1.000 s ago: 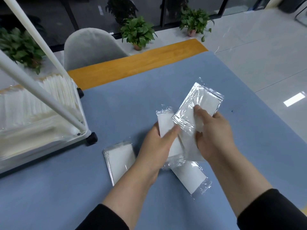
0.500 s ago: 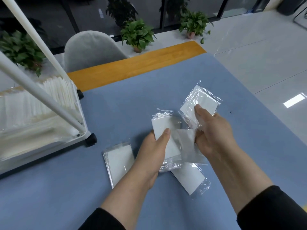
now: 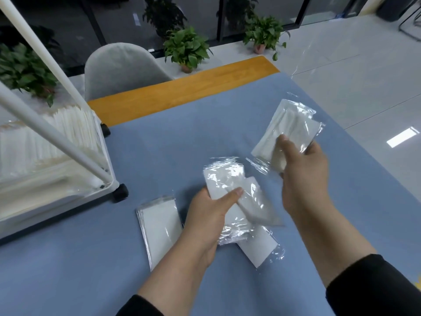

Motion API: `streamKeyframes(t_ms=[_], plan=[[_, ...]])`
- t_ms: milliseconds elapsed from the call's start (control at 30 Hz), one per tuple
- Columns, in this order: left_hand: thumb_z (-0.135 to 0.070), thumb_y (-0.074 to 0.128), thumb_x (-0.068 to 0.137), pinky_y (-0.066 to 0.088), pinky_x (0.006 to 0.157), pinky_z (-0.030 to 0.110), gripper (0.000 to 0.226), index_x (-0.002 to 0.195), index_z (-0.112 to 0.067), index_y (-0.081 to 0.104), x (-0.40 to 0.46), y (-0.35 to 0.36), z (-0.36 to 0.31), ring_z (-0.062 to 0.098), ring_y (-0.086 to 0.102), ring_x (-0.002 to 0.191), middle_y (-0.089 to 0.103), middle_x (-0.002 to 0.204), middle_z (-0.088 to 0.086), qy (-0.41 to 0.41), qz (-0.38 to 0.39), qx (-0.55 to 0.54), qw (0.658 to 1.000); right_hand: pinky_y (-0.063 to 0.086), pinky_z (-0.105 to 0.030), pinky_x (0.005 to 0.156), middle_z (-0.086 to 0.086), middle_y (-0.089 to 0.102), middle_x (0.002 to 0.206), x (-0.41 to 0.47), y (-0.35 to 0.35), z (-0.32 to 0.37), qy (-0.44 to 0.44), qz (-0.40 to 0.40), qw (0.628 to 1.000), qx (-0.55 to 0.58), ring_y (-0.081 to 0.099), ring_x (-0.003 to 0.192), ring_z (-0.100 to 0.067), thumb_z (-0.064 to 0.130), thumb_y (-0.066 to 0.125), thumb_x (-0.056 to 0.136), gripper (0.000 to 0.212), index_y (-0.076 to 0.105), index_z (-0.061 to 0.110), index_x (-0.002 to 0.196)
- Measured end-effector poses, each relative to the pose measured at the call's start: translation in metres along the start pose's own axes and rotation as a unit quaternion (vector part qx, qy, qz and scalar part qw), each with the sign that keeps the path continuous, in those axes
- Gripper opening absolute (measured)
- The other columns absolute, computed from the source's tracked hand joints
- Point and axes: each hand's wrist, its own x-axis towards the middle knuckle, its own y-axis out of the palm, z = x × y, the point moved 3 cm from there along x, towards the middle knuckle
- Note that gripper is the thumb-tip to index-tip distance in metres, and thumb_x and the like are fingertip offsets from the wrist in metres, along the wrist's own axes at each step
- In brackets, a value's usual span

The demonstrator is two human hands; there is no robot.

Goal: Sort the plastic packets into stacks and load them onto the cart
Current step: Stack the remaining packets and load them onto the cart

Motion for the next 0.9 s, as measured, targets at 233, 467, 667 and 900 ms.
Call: streamKeyframes(t_ms=[233, 467, 667, 900], plan=[[-0.021, 0.075, 0.091, 0.056, 0.097, 0.05, 0.02, 0.111, -0.015, 0.074, 0.011, -0.008, -0.014, 0.027, 0.075, 0.098, 0.079, 0.103, 0.005, 0.019, -0.048, -0.01, 0.999, 0.047, -0.017, 0.05, -0.001, 0.075, 0.079, -0.025, -0.01, -0.007, 0.107, 0.237, 0.956, -0.139, 0.068, 0.061, -0.012, 0.013, 0.067, 0.094, 0.007, 0.072, 0.008, 0.095], [-0.031, 0.068, 0.097, 0.057, 0.096, 0.048, 0.019, 0.111, -0.019, 0.074, 0.015, -0.005, -0.019, 0.02, 0.075, 0.097, 0.079, 0.102, 0.0, 0.043, -0.066, 0.004, 0.997, 0.056, -0.03, 0.071, 0.002, 0.077, 0.089, -0.02, -0.01, -0.017, 0.031, 0.213, 0.951, -0.224, 0.073, 0.083, -0.018, 0.016, 0.071, 0.089, 0.01, 0.072, 0.019, 0.099], [-0.044, 0.062, 0.099, 0.052, 0.103, 0.053, 0.025, 0.114, -0.027, 0.072, 0.018, -0.015, -0.018, 0.02, 0.072, 0.107, 0.077, 0.109, -0.007, 0.056, -0.135, -0.019, 0.989, 0.054, -0.029, 0.059, 0.002, 0.076, 0.09, -0.017, -0.011, 0.002, 0.064, 0.18, 0.981, -0.037, 0.072, 0.075, -0.017, 0.007, 0.066, 0.093, 0.017, 0.069, 0.018, 0.105], [-0.077, 0.063, 0.08, 0.05, 0.104, 0.05, 0.062, 0.124, -0.033, 0.068, 0.014, -0.002, -0.017, 0.02, 0.069, 0.115, 0.074, 0.122, -0.007, -0.004, -0.081, -0.072, 0.994, 0.051, -0.024, 0.073, 0.008, 0.075, 0.092, -0.027, 0.001, -0.011, 0.0, 0.238, 0.951, -0.199, 0.071, 0.082, -0.006, 0.016, 0.064, 0.096, 0.012, 0.067, 0.026, 0.103]])
